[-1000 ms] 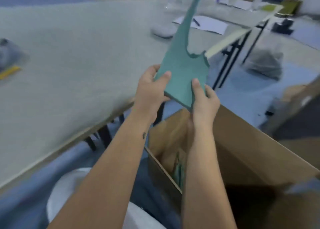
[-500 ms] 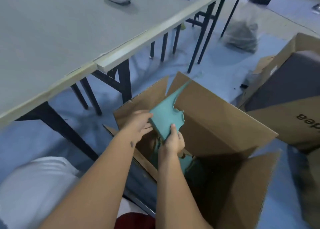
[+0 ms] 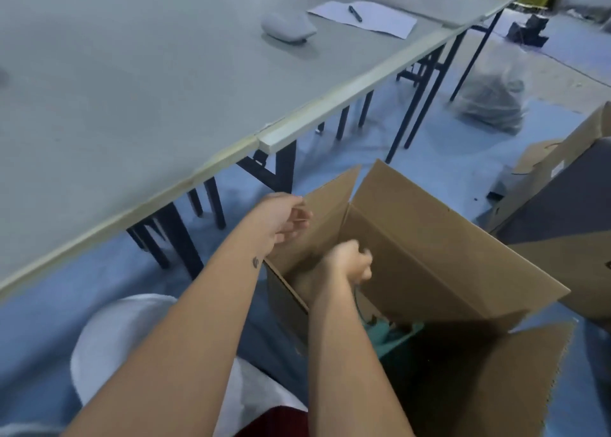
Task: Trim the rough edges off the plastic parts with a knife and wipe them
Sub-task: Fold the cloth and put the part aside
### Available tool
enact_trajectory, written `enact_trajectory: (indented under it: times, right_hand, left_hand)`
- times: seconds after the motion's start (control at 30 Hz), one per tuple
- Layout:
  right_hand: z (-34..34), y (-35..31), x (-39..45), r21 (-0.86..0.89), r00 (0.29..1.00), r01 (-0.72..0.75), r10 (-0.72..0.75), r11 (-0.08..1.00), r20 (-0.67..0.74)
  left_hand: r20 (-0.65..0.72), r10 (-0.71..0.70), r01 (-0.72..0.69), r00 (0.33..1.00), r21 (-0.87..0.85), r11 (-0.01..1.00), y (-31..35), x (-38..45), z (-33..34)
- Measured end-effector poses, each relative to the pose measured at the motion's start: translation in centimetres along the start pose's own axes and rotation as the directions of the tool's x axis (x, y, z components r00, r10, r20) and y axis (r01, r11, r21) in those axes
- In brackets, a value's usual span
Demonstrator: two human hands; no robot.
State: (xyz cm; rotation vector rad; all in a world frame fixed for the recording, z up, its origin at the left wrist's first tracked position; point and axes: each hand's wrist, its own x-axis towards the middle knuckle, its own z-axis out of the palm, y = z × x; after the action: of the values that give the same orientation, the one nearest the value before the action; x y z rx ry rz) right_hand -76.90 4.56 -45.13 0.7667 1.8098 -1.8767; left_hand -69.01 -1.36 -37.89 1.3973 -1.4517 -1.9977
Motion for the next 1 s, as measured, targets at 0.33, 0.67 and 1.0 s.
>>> enact_trajectory:
  times: [0.33, 0.67, 1.0]
  right_hand:
    - [9.0, -8.8, -23.6, 0.540, 0.439, 0.515, -0.746, 0.666, 0.501]
    - [15.6, 0.9, -43.0, 0.587, -0.440, 0.662, -0.392, 0.466, 0.808]
    - [19.7, 11.5, -45.0, 0.486, -0.516, 0.852, -0.152, -0.195, 0.843]
  left_hand:
    - [-0.119, 0.334, -0.354, 0.935, -0.271, 0.895, 8.6, -8.7, -8.2]
    - [-0.121, 0.415, -0.372, 0.902, -0.705, 0.604, 8.1, -17.1, -25.5]
    - [-0.752, 0.105, -0.505, 0.650, -0.325, 0.800, 4.9, -18.0, -38.0]
